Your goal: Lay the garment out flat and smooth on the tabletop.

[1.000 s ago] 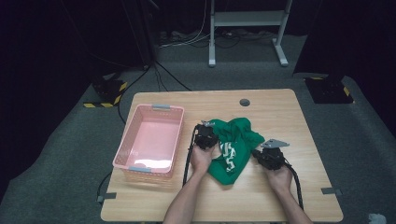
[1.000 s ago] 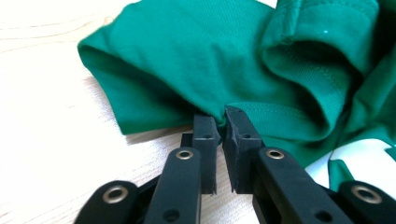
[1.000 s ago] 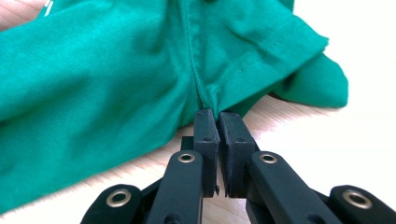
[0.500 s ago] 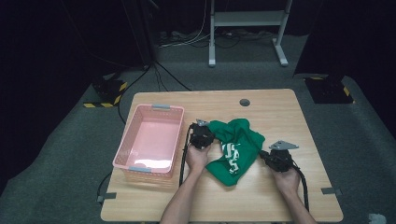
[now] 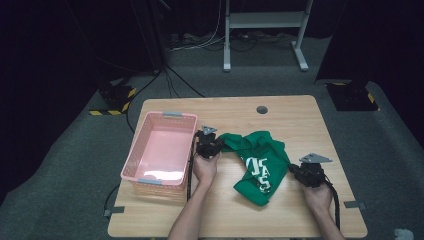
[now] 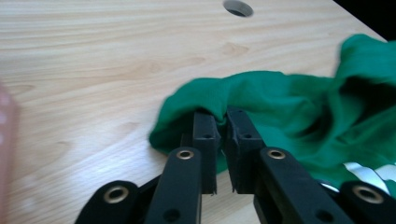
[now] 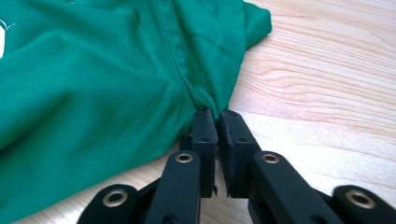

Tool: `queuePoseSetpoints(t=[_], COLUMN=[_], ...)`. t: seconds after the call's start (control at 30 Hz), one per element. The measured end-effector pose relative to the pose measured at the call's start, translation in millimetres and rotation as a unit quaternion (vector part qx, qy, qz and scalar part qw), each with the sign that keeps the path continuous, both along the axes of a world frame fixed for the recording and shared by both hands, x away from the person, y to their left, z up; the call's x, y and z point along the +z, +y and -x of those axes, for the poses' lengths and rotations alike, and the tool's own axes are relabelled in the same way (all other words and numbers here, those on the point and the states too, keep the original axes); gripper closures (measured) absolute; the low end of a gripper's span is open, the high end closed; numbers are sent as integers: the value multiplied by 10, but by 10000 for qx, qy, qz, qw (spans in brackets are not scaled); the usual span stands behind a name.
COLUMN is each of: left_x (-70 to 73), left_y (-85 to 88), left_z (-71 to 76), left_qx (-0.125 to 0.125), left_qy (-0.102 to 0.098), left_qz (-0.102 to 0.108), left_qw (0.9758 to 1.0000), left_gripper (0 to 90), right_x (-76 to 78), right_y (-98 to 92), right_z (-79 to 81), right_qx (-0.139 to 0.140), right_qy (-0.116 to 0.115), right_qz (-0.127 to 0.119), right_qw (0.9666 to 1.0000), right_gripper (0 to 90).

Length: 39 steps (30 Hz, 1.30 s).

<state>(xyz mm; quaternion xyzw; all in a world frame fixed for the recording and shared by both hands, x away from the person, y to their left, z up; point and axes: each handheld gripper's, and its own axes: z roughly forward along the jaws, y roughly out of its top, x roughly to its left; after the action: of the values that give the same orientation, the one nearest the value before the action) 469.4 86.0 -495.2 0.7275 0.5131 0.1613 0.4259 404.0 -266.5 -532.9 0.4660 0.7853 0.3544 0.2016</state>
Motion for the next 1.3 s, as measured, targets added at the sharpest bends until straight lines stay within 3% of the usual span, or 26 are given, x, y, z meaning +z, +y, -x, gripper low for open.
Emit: queuePoseSetpoints(t=[0.13, 0.33, 0.53, 0.87, 1.0, 1.17, 1.3], left_x=[-51, -50, -123, -302, -357, -369, -386], left_y=[-115, -127, -134, -109, -114, -158, -222], left_z=[68, 202, 336, 506, 431, 276, 157], left_qx=[-199, -300, -352, -421, -356, -170, -135], left_qy=[-19, -99, -36, 153, 232, 93, 157], left_qz=[-170, -323, -302, -337, -326, -165, -237], left_qw=[9997, 9990, 9989, 9984, 9986, 9997, 9995], left_gripper=[694, 606, 541, 444, 430, 429, 427], right_x=[18, 122, 164, 61, 23, 12, -6], right_y=[65, 122, 214, 328, 360, 389, 403], right_z=[-2, 19, -10, -102, -118, -114, -122], right_qx=[-44, 0, 83, 48, 54, 113, 154], right_qy=[-79, -271, -300, -92, -18, -10, 43], right_qz=[-116, -361, -319, -159, -67, 93, 168], right_qw=[9999, 9990, 9990, 9998, 10000, 9999, 9997], right_gripper=[704, 608, 552, 487, 488, 526, 558])
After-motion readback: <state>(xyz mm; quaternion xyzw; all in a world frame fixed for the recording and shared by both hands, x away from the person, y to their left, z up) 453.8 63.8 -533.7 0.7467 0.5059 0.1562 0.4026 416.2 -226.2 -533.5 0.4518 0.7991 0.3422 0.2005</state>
